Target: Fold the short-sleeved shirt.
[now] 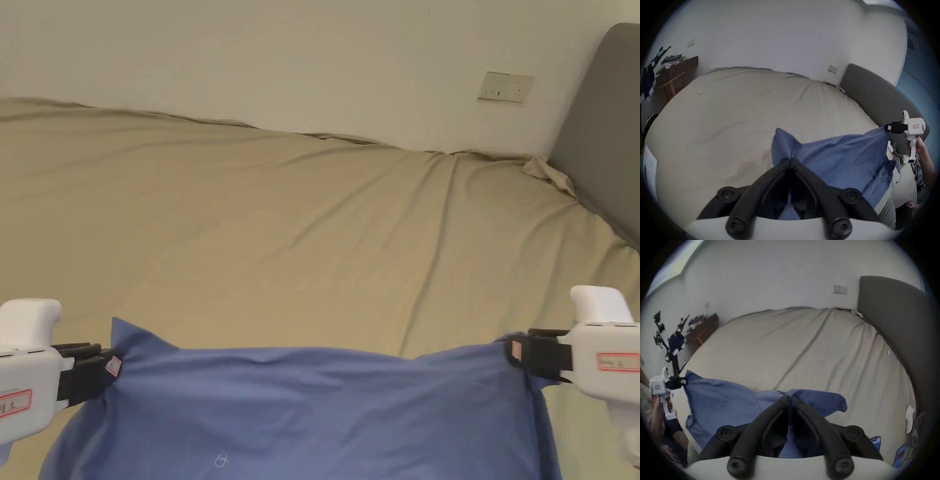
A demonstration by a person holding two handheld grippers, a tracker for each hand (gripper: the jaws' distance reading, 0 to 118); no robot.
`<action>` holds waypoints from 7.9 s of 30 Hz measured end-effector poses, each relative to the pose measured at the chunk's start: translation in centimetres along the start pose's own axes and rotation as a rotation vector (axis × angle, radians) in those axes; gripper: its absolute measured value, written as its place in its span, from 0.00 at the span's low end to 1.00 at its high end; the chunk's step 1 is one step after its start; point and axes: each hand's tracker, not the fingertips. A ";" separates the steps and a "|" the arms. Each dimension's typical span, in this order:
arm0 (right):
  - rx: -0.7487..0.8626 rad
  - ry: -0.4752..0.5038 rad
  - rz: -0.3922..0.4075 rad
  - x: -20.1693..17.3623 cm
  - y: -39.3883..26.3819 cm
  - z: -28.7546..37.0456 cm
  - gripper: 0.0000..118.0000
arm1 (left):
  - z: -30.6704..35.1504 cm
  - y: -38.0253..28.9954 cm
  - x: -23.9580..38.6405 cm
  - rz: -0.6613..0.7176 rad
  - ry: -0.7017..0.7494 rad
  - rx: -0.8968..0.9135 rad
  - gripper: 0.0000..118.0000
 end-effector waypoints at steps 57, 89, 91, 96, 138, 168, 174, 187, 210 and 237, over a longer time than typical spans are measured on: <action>0.215 -0.223 0.073 -13.0 -19.3 12.0 0.04 | 13.2 -15.7 4.6 0.092 0.243 0.205 0.82; 0.185 -0.170 0.039 -11.0 -19.3 14.0 0.04 | 8.0 -18.7 5.3 0.564 0.011 0.267 0.14; 0.184 -0.171 0.036 -10.8 -19.2 14.2 0.04 | 8.5 -16.5 8.9 0.371 0.018 0.283 0.14; 0.201 -0.195 0.016 -9.7 -19.3 15.0 0.04 | 5.6 -14.4 18.1 0.077 -0.045 0.190 0.14; 0.116 -0.242 0.028 -7.5 -20.5 16.6 0.04 | -6.7 -22.9 24.7 0.485 -0.406 -0.189 0.03; 0.125 -0.218 0.059 -9.0 -19.6 16.7 0.04 | -3.2 -21.1 9.0 0.776 -0.467 -0.155 0.10; 0.129 -0.201 0.068 -9.6 -19.1 16.4 0.04 | 3.3 -17.2 2.0 0.733 -0.331 0.020 0.09; 0.140 -0.151 0.106 -11.8 -18.0 15.1 0.04 | 10.8 -7.5 4.1 0.310 0.118 -0.045 0.10; 0.109 -0.143 0.080 -11.0 -19.0 14.9 0.04 | 4.1 -13.1 13.1 0.480 -0.390 0.106 0.81; -0.071 0.628 0.019 -17.9 -16.0 -2.1 0.04 | 9.6 -17.1 6.5 0.429 -0.286 0.150 0.02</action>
